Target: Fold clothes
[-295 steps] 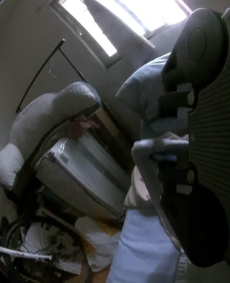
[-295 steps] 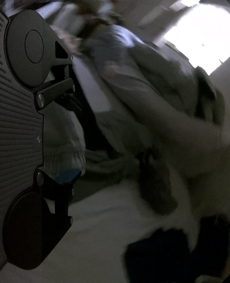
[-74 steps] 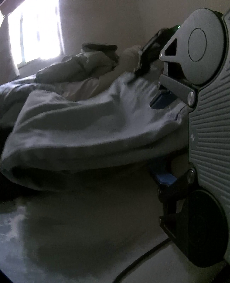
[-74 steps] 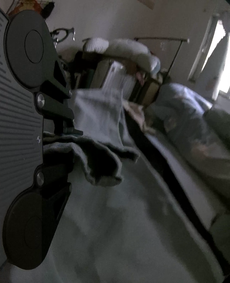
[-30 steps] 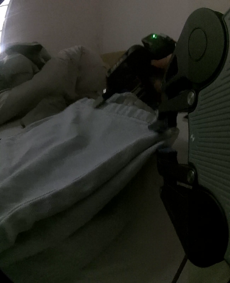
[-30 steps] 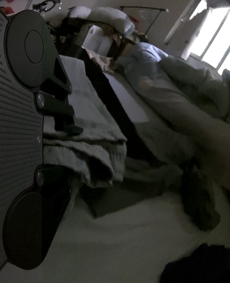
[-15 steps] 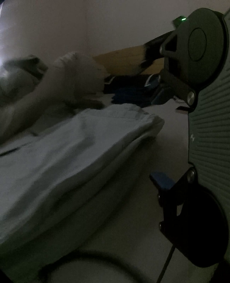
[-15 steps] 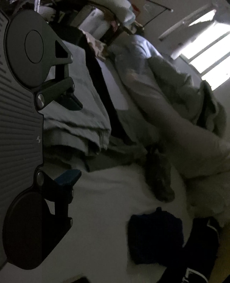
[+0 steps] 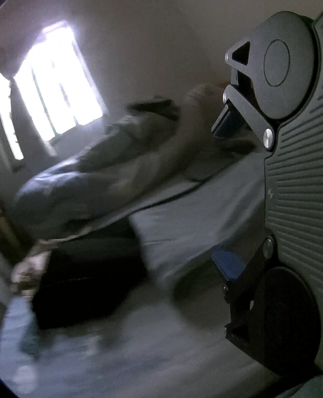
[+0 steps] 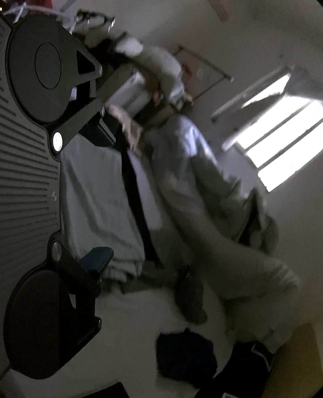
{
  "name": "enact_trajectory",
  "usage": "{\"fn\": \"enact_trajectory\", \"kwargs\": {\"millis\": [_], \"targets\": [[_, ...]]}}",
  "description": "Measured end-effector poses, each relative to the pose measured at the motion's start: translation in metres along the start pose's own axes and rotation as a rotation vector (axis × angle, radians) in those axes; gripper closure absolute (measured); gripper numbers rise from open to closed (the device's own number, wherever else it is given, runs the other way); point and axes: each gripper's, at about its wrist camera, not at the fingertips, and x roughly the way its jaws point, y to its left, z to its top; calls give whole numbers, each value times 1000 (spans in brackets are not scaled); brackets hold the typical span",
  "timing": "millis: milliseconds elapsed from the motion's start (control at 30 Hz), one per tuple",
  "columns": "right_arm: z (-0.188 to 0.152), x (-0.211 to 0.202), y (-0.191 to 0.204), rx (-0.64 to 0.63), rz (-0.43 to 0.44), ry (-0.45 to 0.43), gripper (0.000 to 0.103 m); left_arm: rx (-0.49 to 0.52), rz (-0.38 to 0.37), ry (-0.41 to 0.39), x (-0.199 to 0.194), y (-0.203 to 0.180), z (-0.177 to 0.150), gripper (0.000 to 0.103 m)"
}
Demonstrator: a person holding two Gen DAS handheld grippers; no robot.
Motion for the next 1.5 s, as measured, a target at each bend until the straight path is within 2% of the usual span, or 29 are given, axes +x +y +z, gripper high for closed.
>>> {"fn": "enact_trajectory", "kwargs": {"millis": [100,300,367,433,600,700,900,1100,1367,1500], "targets": [[2,-28,18,-20,16,-21,8,24,9,-51,-11,-5,15,0],[-7,-59,39,-58,-18,-18,6,47,15,-127,-42,-13,37,0],[-10,-64,41,-72,-32,-27,3,76,26,-136,-46,-16,38,0],[-13,-63,39,-67,-54,-19,2,85,44,-109,-43,-16,38,0],[-29,-48,32,-28,-91,-3,2,50,96,15,-15,5,25,0],[-41,-39,29,-9,-116,6,1,-20,122,66,10,22,14,0],[-66,-23,22,27,-167,28,0,-95,157,69,48,44,3,0],[-77,-8,18,46,-194,51,0,-136,184,118,86,65,-1,0],[-74,13,15,27,-214,80,0,-148,190,100,114,87,5,0],[-72,31,12,30,-215,106,0,-102,176,107,131,88,13,0]]}}
